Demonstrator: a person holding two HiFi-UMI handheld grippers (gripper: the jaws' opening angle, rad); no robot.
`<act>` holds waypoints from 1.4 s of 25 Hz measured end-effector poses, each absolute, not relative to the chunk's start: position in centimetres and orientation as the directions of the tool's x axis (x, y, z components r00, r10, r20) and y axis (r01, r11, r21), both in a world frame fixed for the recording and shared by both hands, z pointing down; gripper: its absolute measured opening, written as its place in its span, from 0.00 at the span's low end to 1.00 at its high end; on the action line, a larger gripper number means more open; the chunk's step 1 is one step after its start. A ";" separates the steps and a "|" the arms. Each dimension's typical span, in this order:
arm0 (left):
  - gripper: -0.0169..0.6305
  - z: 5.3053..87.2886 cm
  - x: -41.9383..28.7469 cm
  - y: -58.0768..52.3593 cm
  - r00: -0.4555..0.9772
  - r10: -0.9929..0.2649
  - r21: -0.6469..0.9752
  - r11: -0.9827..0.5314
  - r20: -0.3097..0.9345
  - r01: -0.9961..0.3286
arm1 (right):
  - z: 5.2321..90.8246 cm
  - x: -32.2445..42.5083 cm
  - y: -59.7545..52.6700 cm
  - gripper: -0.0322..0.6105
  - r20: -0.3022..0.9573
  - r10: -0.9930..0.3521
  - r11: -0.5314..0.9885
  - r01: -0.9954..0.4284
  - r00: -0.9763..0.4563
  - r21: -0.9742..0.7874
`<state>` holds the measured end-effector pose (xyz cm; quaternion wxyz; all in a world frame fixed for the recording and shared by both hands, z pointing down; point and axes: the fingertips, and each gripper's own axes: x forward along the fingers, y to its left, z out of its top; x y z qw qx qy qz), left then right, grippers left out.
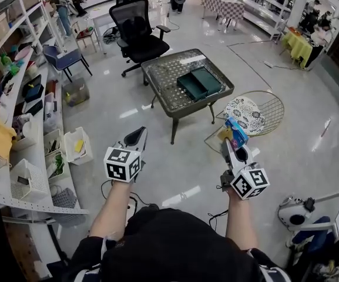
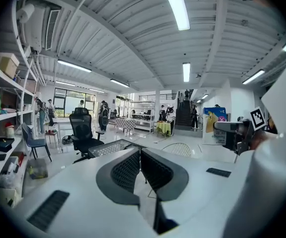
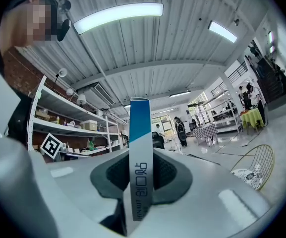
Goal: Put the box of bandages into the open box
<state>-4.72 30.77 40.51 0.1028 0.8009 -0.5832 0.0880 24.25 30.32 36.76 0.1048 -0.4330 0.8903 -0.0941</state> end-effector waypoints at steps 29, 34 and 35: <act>0.05 44.5 -12.3 12.8 0.350 -0.903 0.100 -0.335 0.249 -0.937 | 40.0 15.5 12.0 0.18 0.043 -0.781 0.579 -0.748 -0.623 -0.324; 0.05 44.5 -15.8 9.4 0.369 -0.898 0.126 -0.348 0.240 -0.929 | 39.4 11.0 8.8 0.18 0.055 -0.775 0.581 -0.744 -0.630 -0.329; 0.05 44.5 -16.5 8.9 0.370 -0.898 0.128 -0.349 0.238 -0.928 | 39.2 10.4 8.5 0.18 0.054 -0.778 0.578 -0.747 -0.626 -0.328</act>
